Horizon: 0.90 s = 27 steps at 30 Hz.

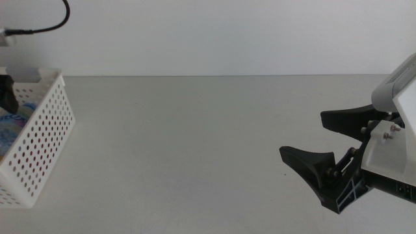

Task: Use arms to grab the bottles and put them into the dustbin to the left of the table.

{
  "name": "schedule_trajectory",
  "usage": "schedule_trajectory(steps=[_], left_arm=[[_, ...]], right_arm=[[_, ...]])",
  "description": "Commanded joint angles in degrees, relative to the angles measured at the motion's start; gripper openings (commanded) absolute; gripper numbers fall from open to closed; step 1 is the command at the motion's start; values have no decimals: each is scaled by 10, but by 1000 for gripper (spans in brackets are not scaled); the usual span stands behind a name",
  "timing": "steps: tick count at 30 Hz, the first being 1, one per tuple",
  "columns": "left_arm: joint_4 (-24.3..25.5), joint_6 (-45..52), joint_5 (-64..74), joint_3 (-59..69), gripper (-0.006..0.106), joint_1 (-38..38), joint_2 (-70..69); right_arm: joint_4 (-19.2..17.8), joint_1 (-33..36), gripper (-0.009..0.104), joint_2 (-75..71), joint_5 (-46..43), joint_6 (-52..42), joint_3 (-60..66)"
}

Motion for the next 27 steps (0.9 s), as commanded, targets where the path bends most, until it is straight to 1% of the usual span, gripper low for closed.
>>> schedule_trajectory(steps=[1, 3, 4, 9, 11, 14, 19, 21, 27], left_arm=[[-13, -1, 0, -19, 94, -1, -70], [-10, -1, 0, -19, 94, -5, -104], [-1, -1, -1, -19, 94, -10, -118], [71, -1, -27, 11, 94, -69, -212], [87, -5, -57, 47, 94, -90, -259], [87, -25, -127, 131, 94, -110, -345], [88, -91, -240, 263, 94, -111, -499], [90, -99, -275, 309, 94, -111, -560], [100, -99, -300, 372, 94, -122, -672]], right_arm=[[-5, -4, 73, -5, -41, -7, -15], [-5, -4, 73, -5, -41, -7, -15], [-5, -4, 73, -5, -41, -7, -15], [-5, -4, 73, -5, -41, -7, -15], [-5, -4, 73, -5, -41, -7, -15], [-5, -4, 73, -5, -41, -7, -15], [-5, -4, 73, -5, -41, -7, -15], [-5, -4, 73, -5, -41, -7, -15], [-5, -4, 73, -5, -41, -7, -15]])
